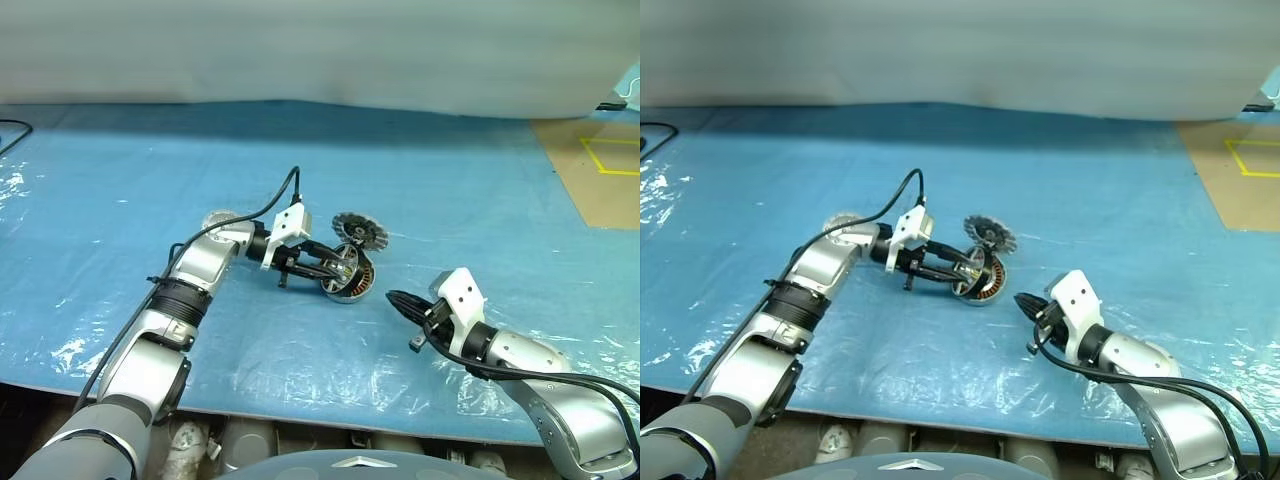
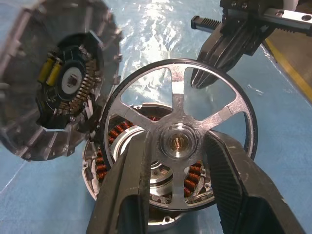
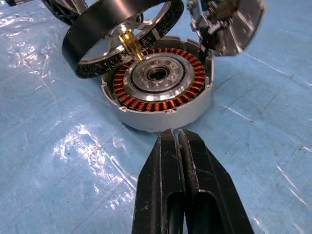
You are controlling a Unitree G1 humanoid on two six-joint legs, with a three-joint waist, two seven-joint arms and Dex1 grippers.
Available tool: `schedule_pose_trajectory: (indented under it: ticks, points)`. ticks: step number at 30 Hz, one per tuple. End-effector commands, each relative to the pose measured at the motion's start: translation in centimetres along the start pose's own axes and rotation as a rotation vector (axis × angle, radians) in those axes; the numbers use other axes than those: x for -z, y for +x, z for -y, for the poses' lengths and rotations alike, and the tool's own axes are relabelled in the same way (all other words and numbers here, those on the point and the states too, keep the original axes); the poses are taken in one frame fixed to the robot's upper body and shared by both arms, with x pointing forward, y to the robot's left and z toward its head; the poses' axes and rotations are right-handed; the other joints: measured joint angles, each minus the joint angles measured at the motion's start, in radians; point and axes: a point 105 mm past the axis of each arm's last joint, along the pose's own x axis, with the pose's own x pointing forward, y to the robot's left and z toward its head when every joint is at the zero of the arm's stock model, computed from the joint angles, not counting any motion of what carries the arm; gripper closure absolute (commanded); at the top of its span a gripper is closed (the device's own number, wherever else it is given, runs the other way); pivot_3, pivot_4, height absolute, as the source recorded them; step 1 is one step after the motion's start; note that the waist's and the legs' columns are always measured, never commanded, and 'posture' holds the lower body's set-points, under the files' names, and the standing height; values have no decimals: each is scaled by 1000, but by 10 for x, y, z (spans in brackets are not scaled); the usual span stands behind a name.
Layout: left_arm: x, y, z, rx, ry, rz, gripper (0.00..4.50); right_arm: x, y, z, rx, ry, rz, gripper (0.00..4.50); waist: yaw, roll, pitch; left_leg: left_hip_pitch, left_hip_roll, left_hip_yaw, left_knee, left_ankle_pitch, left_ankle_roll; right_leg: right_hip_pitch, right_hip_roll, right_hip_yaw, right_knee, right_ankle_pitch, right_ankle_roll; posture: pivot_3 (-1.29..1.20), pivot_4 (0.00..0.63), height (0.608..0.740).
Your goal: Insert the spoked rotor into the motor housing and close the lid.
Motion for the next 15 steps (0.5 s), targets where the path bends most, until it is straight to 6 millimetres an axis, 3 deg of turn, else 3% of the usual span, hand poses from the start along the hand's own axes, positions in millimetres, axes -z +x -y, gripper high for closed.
schedule_pose_trajectory:
  ticks: [1,6,10,15]
  points:
    - [-10,1,-9,-22,49,-17,2926,-15,-3,0,16,-43,47,4461,0,0,0,0,0,0,0,0,0,0,0,0,0,0,0,0,150,740]
    - [-10,2,-15,-36,51,-33,2926,-15,-2,1,28,-44,48,4461,0,0,0,0,0,0,0,0,0,0,0,0,0,2,3,0,150,740]
    - [-26,2,-17,-27,24,28,2926,-14,-2,1,36,-44,45,4461,0,0,0,0,0,0,0,0,0,0,0,0,0,2,3,0,150,740]
    - [-22,1,-17,-13,79,-58,2926,-14,-1,3,43,-44,46,4461,0,0,0,0,0,0,0,0,0,0,0,0,0,2,3,0,150,740]
